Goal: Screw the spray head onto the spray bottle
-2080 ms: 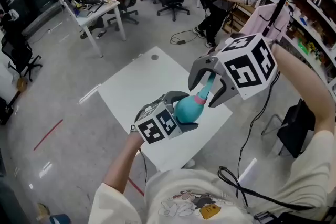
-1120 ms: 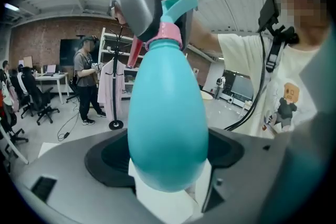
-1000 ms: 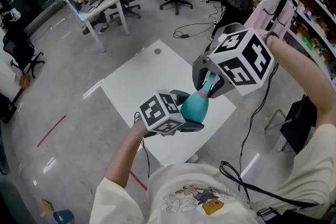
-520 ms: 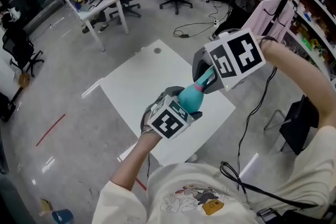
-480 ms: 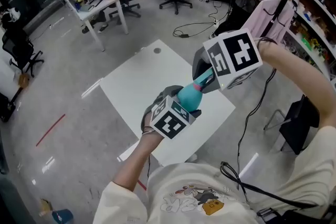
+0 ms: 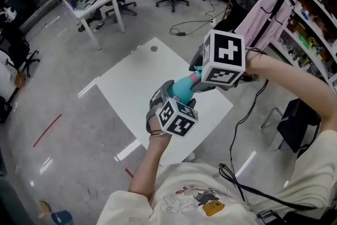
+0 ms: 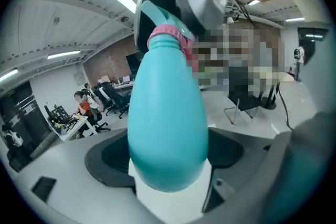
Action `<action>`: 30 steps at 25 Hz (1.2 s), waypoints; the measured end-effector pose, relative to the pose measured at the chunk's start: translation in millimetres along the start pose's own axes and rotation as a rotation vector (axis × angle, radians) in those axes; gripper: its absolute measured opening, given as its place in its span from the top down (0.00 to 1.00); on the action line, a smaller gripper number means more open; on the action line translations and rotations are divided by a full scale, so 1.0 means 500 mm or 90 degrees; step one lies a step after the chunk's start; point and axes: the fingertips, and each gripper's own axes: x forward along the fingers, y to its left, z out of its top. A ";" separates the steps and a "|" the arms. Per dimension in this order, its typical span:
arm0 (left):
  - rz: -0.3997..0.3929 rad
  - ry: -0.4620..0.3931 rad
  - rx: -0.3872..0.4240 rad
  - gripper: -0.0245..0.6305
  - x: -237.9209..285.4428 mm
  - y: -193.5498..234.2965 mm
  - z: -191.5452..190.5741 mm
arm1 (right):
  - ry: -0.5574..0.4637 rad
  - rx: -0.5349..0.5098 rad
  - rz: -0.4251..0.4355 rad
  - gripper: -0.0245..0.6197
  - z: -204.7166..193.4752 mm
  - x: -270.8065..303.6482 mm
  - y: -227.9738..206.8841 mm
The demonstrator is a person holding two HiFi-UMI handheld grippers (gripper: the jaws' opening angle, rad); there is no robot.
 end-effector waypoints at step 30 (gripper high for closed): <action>-0.821 -0.130 0.168 0.34 -0.137 -0.158 -0.046 | -0.005 -0.608 -0.057 0.58 -0.016 -0.142 0.080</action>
